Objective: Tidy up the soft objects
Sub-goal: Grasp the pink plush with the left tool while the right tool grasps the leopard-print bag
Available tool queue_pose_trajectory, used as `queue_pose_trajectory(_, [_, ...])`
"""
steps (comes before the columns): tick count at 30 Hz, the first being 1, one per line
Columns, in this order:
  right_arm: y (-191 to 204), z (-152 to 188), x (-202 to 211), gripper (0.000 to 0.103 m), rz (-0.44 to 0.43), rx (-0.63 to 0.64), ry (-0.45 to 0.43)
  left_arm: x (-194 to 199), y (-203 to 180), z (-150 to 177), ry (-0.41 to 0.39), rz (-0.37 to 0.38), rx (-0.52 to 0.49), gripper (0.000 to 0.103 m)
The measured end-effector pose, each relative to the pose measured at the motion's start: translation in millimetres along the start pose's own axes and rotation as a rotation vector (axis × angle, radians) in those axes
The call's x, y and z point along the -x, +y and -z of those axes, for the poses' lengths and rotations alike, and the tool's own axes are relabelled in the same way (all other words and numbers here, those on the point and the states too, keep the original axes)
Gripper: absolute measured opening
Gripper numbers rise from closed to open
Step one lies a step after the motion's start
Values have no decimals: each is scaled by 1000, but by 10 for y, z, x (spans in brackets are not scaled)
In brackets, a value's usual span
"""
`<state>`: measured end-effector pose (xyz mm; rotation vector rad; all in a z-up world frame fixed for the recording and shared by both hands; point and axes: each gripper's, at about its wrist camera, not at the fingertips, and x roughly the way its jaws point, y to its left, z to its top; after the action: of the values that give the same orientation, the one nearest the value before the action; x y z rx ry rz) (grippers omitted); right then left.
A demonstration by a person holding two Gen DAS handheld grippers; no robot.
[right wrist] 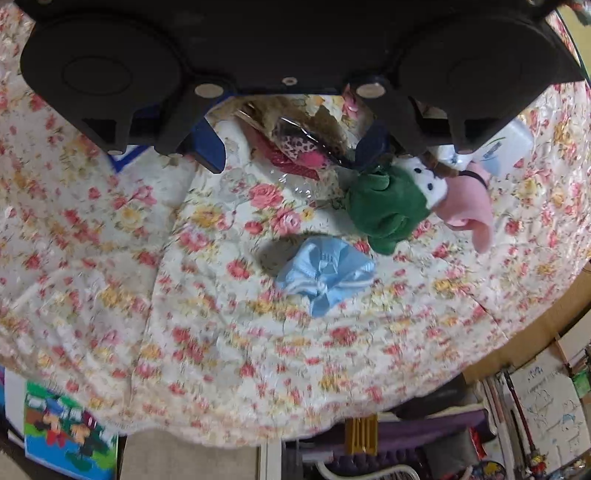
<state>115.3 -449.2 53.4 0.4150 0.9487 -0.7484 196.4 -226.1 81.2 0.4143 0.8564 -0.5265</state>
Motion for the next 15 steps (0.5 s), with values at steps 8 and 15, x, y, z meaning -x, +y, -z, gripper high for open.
queue_pose_trajectory(8, [67,11,-219,68,-13,-4,11,-261,-44,-211,39,16,15,88])
queue_pose_trajectory(15, [64,63,-100,50,-56,4,-88,-458,-216,-410,46,34,3,88])
